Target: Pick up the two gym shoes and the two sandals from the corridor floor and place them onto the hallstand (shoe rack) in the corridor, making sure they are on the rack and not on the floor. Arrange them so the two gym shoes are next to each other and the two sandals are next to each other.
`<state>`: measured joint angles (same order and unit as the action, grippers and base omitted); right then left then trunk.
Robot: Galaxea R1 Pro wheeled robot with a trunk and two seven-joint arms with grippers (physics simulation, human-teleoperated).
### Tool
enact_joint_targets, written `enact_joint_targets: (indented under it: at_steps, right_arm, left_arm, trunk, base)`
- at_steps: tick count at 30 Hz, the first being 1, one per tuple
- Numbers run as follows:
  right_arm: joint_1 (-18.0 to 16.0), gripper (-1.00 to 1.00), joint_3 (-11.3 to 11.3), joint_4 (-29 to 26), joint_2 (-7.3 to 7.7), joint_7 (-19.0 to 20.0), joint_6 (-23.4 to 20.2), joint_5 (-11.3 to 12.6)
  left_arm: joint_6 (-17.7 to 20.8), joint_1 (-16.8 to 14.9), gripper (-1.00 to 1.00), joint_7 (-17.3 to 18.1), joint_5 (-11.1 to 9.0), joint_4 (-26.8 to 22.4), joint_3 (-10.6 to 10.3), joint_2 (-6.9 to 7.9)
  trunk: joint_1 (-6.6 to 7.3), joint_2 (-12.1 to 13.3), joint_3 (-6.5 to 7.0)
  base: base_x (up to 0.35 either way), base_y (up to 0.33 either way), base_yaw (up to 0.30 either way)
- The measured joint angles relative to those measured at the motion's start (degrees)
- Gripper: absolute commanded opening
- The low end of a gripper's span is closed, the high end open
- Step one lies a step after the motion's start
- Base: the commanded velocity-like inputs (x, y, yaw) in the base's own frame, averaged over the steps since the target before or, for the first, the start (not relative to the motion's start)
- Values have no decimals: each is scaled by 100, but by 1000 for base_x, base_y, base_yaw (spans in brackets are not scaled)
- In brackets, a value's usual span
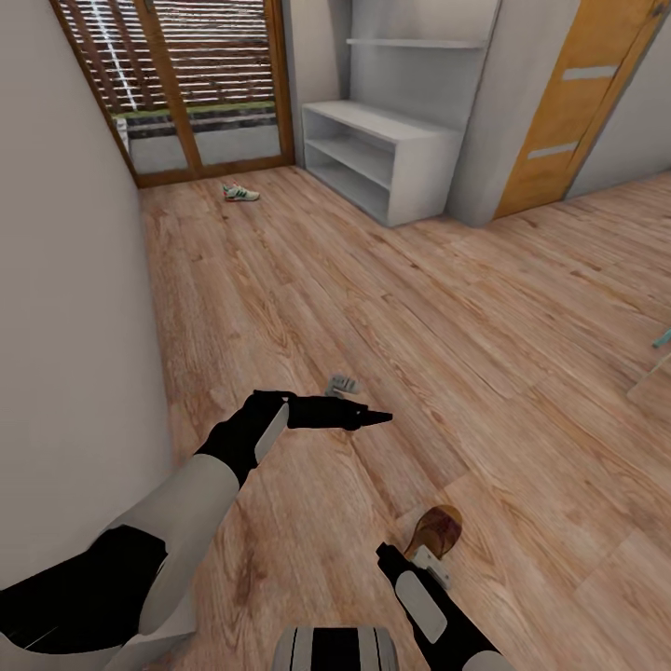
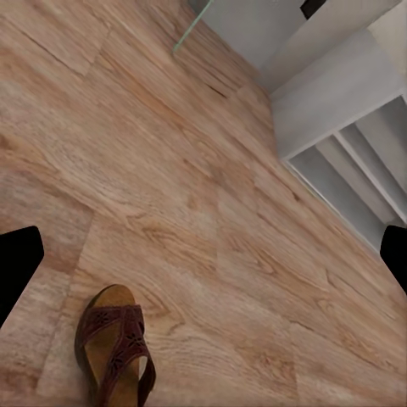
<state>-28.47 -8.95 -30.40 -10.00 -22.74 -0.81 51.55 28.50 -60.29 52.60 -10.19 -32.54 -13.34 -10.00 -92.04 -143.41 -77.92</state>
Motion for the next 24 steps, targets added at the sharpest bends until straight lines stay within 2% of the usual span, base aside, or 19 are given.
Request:
enact_joint_targets:
  at_steps: [24]
  right_arm:
    - [0,100,12,-2,0,-5,110,-3]
  left_arm:
    - [-6,1,100,-11,-17,2,2,0]
  trunk:
    - [0,0,-92]
  base:
    - [0,0,1]
